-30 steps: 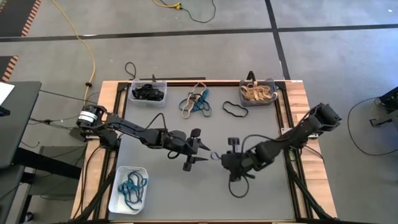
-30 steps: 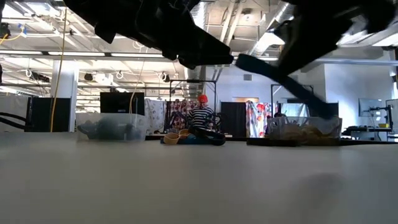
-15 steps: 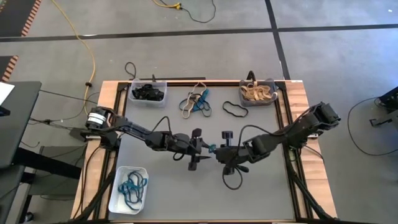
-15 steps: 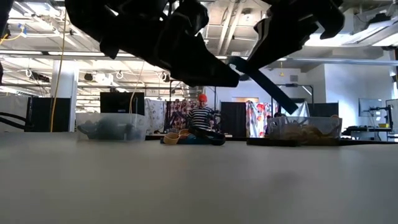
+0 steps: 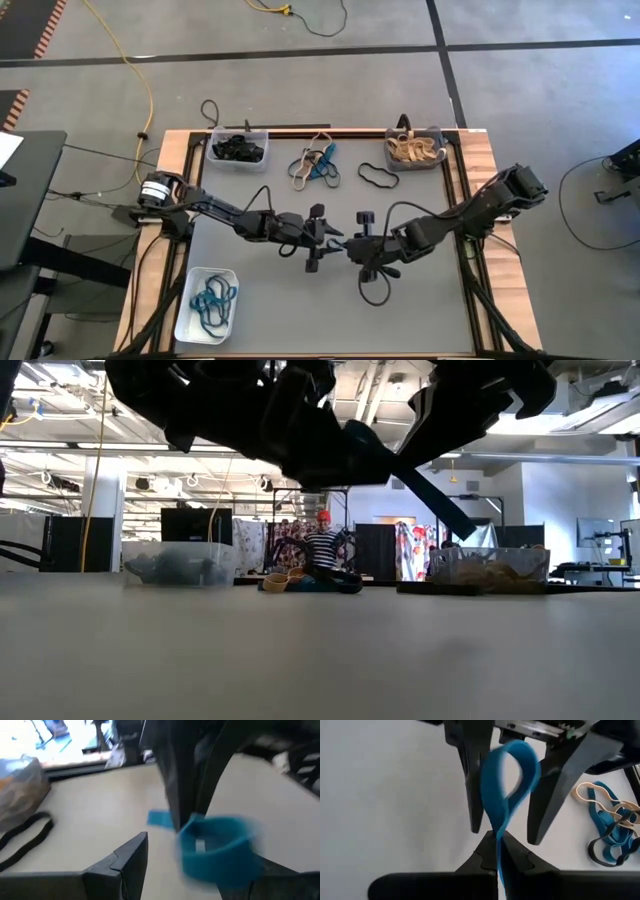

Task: Sort rubber bands into baskets
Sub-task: Put the blue rubber band into the white bin

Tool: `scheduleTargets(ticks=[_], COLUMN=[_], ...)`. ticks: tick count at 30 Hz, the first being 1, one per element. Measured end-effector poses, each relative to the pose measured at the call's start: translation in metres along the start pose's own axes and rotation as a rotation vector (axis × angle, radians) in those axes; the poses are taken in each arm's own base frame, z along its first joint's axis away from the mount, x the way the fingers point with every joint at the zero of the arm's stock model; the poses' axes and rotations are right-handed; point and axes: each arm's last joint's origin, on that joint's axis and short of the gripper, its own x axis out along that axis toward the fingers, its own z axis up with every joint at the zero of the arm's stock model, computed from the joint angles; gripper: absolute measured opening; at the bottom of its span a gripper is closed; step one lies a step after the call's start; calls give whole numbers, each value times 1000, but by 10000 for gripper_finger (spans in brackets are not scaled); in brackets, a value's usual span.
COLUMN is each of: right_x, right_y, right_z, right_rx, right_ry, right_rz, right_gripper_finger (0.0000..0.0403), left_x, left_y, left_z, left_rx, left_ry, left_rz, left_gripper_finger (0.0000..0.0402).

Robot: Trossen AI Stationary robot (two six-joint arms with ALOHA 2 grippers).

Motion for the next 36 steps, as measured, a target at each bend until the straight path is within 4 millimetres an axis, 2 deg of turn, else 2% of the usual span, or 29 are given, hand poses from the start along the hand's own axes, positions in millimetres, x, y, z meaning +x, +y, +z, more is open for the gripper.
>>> scheduleTargets(ticks=[12,16,26,32,36], right_x=[-4,-4,-4,-4,-4], right_y=[8,8,8,7,6], right_z=[0,0,-1,-3,-5], right_rx=[-1,-2,-3,36,72], right_ry=[-8,-8,-5,18,40], right_rz=[16,9,8,12,6], right_gripper_finger=[28,28,28,31,54], left_x=[-1,0,-1,-1,-1], left_y=[-2,-2,-7,-10,-10], left_z=[8,7,6,6,6], left_rx=[-3,-7,51,89,91], left_ry=[-85,-66,-63,-68,-68], left_rz=[-26,-4,-78,-80,-76], left_gripper_finger=[182,147,10,2,2])
